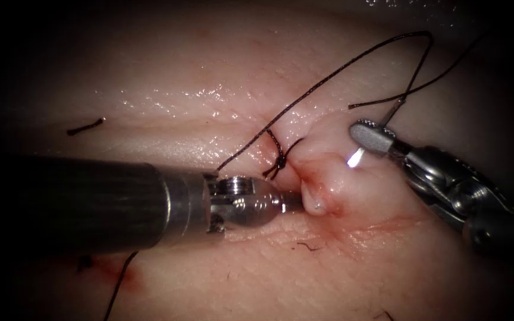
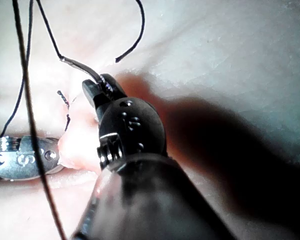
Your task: Wound Closure
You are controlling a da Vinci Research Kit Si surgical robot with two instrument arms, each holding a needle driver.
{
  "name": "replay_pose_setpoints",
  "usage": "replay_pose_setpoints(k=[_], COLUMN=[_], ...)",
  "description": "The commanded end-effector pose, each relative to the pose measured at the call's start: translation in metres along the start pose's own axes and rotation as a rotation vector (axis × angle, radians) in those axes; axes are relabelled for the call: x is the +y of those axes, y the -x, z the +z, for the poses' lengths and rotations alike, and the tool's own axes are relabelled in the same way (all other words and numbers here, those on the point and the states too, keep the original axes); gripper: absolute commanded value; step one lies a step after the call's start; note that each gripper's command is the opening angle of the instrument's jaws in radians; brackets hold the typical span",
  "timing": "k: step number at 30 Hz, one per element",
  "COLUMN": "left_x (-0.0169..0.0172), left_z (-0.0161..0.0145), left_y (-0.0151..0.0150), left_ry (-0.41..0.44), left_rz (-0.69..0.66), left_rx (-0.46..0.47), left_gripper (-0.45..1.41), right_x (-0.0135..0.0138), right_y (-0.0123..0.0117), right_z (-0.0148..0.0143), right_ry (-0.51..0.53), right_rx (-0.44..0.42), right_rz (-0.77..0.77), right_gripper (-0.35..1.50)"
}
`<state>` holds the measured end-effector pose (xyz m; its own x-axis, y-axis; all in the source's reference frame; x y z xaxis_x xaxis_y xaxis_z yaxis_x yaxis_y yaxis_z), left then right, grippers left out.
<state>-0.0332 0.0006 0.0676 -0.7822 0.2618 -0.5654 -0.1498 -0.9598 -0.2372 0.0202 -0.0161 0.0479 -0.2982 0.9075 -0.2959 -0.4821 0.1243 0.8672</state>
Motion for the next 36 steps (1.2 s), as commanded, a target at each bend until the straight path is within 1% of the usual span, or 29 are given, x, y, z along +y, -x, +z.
replay_pose_setpoints(k=[1,8,11,13,15,16,17,18,19,20,21,22,23,26,29,32,34,36], left_x=[0.0001,0.0001,0.0000,0.0000,0.0000,0.0000,0.0000,0.0000,0.0001,0.0001,0.0001,0.0001,0.0001,0.0001,0.0001,0.0001,0.0001,0.0001], left_z=[0.0007,0.0005,0.0004,0.0004,0.0004,0.0003,0.0003,0.0003,0.0002,0.0002,0.0002,0.0002,0.0001,0.0001,0.0001,0.0001,0.0001,0.0001], left_y=[0.0000,-0.0001,-0.0002,-0.0002,-0.0002,-0.0002,-0.0002,-0.0002,-0.0002,-0.0002,-0.0002,-0.0002,-0.0002,-0.0002,-0.0002,-0.0001,-0.0001,-0.0001], left_ry=[0.002,0.004,0.004,0.004,0.005,0.005,0.006,0.006,0.006,0.006,0.007,0.007,0.007,0.007,0.007,0.007,0.007,0.007], left_rz=[0.000,-0.001,-0.002,-0.002,-0.002,-0.002,-0.002,-0.002,-0.002,-0.002,-0.002,-0.002,-0.002,-0.002,-0.002,-0.002,-0.002,-0.002], left_rx=[0.000,0.001,0.001,0.001,0.001,0.001,0.002,0.002,0.002,0.002,0.002,0.002,0.002,0.002,0.002,0.002,0.002,0.002], left_gripper=[-0.45,-0.45,-0.45,-0.45,-0.45,-0.45,-0.45,-0.45,-0.45,-0.45,-0.45,-0.45,-0.45,-0.45,-0.45,-0.45,-0.45,-0.45], right_x=[-0.0003,-0.0011,-0.0017,-0.0019,-0.0019,-0.0016,-0.0014,-0.0011,-0.0008,-0.0004,0.0004,0.0008,0.0015,0.0023,0.0023,0.0016,0.0003,-0.0006], right_y=[0.0011,0.0021,0.0029,0.0030,0.0025,0.0019,0.0015,0.0011,0.0008,0.0004,-0.0003,-0.0007,-0.0013,-0.0021,-0.0027,-0.0033,-0.0037,-0.0037], right_z=[0.0010,0.0011,0.0013,0.0015,0.0016,0.0017,0.0017,0.0017,0.0016,0.0015,0.0013,0.0012,0.0010,0.0005,0.0002,0.0002,0.0004,0.0005], right_ry=[-0.006,-0.026,-0.045,-0.046,-0.060,-0.071,-0.072,-0.070,-0.065,-0.058,-0.039,-0.031,-0.006,0.029,0.052,0.084,0.108,0.117], right_rx=[-0.008,-0.029,-0.051,-0.055,-0.033,0.004,0.024,0.044,0.060,0.074,0.085,0.091,0.099,0.107,0.105,0.105,0.094,0.087], right_rz=[0.002,0.023,0.038,0.038,0.034,0.000,-0.024,-0.059,-0.082,-0.106,-0.165,-0.189,-0.248,-0.342,-0.437,-0.539,-0.654,-0.706], right_gripper=[-0.35,-0.35,-0.35,-0.35,-0.35,-0.01,0.36,0.68,0.88,1.03,1.16,1.21,1.28,1.30,1.31,1.36,1.36,1.36])
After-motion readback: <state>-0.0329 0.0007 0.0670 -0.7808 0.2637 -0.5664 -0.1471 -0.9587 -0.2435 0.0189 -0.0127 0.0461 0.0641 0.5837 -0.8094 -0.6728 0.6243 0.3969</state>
